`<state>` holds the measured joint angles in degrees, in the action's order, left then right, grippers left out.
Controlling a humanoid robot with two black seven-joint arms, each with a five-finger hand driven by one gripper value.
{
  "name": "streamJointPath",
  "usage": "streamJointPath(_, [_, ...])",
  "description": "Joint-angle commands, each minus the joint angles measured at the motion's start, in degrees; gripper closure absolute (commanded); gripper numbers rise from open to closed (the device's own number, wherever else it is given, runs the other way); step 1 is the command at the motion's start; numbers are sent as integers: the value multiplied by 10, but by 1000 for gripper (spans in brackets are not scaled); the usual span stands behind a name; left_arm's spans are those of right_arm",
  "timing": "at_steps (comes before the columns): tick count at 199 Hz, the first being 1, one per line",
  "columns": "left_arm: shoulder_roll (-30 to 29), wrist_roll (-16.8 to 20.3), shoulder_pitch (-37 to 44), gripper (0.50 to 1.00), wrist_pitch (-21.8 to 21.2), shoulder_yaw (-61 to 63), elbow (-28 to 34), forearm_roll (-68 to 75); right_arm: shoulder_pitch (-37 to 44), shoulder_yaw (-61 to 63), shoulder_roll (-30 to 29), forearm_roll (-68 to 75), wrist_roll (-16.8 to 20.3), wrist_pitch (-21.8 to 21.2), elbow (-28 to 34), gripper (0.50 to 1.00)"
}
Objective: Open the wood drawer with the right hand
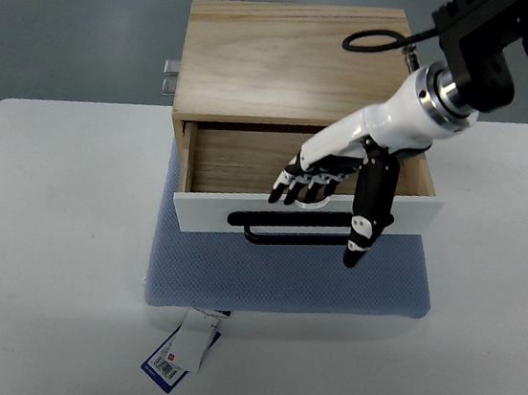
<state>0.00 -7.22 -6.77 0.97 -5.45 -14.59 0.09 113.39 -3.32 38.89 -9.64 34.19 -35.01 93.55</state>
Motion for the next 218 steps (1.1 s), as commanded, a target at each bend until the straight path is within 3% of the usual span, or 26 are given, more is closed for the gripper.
streamJointPath(1, [0, 0, 0, 500, 0, 1, 0, 0, -26, 75, 22, -1, -12, 0, -93, 560])
streamJointPath(41, [0, 0, 0, 500, 0, 2, -1, 1, -181, 269, 23, -5, -63, 27, -326, 558])
streamJointPath(48, [0, 0, 0, 500, 0, 3, -1, 1, -211, 306, 20, -5, -77, 41, -359, 558])
streamJointPath(58, [0, 0, 0, 500, 0, 3, -1, 1, -211, 306, 20, -5, -77, 41, -359, 558])
streamJointPath(59, [0, 0, 0, 500, 0, 3, -1, 1, -260, 371, 12, -1, -106, 63, -403, 558])
streamJointPath(65, [0, 0, 0, 500, 0, 3, -2, 1, -292, 411, 4, -1, -129, 78, -430, 558])
streamJointPath(76, [0, 0, 0, 500, 0, 3, -3, 1, -344, 470, -11, 0, -168, 97, -462, 558])
streamJointPath(86, [0, 0, 0, 500, 0, 3, -3, 1, -344, 470, -11, 0, -168, 97, -462, 558])
streamJointPath(87, [0, 0, 0, 500, 0, 3, -3, 1, -392, 517, -24, 0, -202, 114, -484, 558])
streamJointPath(89, [0, 0, 0, 500, 0, 3, -3, 1, -403, 526, -27, 1, -209, 117, -489, 558])
streamJointPath(106, [0, 0, 0, 500, 0, 2, -4, 1, -482, 577, -49, 1, -257, 132, -504, 560])
streamJointPath(116, [0, 0, 0, 500, 0, 2, -4, 1, -482, 577, -49, 1, -258, 132, -504, 560])
streamJointPath(117, [0, 0, 0, 500, -1, 2, -5, 1, -527, 604, -70, 6, -290, 136, -516, 560])
streamJointPath(132, [0, 0, 0, 500, -1, 2, -4, 1, -544, 616, -79, 10, -303, 136, -522, 560])
streamJointPath(133, [0, 0, 0, 500, -1, 2, -4, 1, -580, 640, -103, 27, -327, 135, -540, 558])
streamJointPath(135, [0, 0, 0, 500, -1, 2, -3, 1, -587, 647, -109, 30, -331, 135, -543, 558])
streamJointPath(169, [0, 0, 0, 500, -1, 2, -4, 1, -656, 718, -185, 54, -341, 128, -596, 556])
streamJointPath(218, [0, 0, 0, 500, -1, 2, -8, 2, -685, 814, -250, 55, -342, 120, -630, 556])
